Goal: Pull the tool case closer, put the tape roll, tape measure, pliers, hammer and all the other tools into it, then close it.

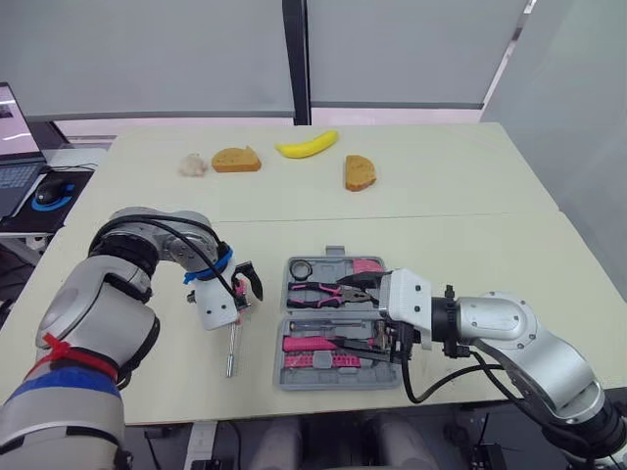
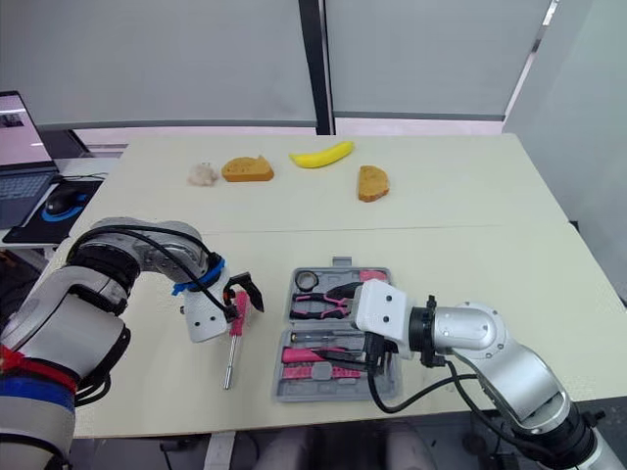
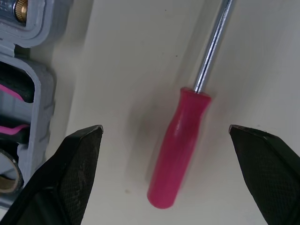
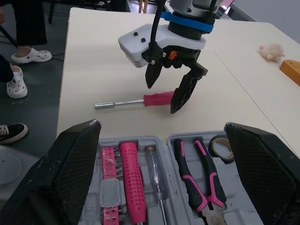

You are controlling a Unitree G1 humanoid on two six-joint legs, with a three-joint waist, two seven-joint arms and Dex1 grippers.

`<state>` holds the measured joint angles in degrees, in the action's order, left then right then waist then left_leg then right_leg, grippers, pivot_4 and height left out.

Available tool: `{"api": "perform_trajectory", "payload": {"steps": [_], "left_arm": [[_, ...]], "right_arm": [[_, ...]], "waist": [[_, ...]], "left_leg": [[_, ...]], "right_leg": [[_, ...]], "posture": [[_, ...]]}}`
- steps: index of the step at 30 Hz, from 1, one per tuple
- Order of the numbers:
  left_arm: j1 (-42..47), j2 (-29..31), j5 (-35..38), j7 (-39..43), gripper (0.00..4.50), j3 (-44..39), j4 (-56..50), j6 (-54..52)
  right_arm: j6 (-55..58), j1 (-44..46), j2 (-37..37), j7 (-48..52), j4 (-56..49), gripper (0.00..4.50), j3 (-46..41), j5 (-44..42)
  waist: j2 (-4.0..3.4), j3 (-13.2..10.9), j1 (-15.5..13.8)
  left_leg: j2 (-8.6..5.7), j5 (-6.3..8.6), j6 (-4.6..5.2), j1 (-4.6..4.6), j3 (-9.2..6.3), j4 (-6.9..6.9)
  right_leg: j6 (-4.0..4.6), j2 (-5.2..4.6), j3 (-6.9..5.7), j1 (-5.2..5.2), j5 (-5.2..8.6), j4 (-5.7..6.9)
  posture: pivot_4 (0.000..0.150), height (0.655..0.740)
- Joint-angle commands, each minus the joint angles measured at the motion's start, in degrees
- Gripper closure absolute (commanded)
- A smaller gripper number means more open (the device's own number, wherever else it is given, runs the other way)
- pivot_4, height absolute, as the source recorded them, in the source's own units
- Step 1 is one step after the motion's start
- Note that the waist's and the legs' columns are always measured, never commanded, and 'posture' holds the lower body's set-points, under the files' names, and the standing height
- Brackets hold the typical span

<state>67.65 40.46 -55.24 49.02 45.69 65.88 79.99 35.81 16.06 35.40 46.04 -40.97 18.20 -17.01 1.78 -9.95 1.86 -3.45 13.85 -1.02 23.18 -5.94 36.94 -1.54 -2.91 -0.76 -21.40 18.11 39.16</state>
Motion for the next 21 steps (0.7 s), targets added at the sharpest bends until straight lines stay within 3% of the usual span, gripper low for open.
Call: {"api": "perform_trajectory", "payload": {"steps": [1,6,12,21], "left_arm": [[2.4,-0.6,-9.3,-12.9,0.42,5.8,1.0,-0.9],[2.8,-0.5,-18.0,-26.6,1.85,13.4,1.5,-0.6],[1.8,-0.5,-22.7,-37.1,3.78,18.4,1.5,0.6],[5.1,2.6,-23.4,-43.4,3.85,19.6,1.4,4.8]], "right_arm": [[0.6,-0.4,0.5,-0.8,-3.0,0.00,-1.2,-0.9],[0.9,-0.4,0.7,-0.9,-3.0,0.00,-1.4,-0.9],[0.5,0.2,0.9,-0.6,-2.3,0.00,-1.6,-0.8],[-0.2,0.7,1.0,-0.4,-1.6,0.00,-1.7,-0.6]], "waist": [[0.02,0.0,-0.1],[0.04,0.0,-0.1],[0.05,0.0,-0.2],[0.13,0.0,-0.2]], "left_leg": [[0.00,0.00,0.00,0.01,-0.01,0.00],[-0.01,0.00,0.00,-0.01,0.04,0.01],[-0.10,0.00,0.00,-0.20,0.15,0.01],[-0.10,0.00,-0.01,-0.22,0.25,0.02]], "right_leg": [[-0.01,0.00,-0.01,0.00,0.01,0.00],[-0.03,-0.01,0.01,0.00,0.01,0.04],[-0.18,-0.10,0.08,0.10,0.10,0.26],[-0.19,-0.14,0.12,0.05,0.11,0.33]], "posture": [[0.150,0.7361],[0.150,0.7361],[0.150,0.7361],[0.150,0.7361]]}}
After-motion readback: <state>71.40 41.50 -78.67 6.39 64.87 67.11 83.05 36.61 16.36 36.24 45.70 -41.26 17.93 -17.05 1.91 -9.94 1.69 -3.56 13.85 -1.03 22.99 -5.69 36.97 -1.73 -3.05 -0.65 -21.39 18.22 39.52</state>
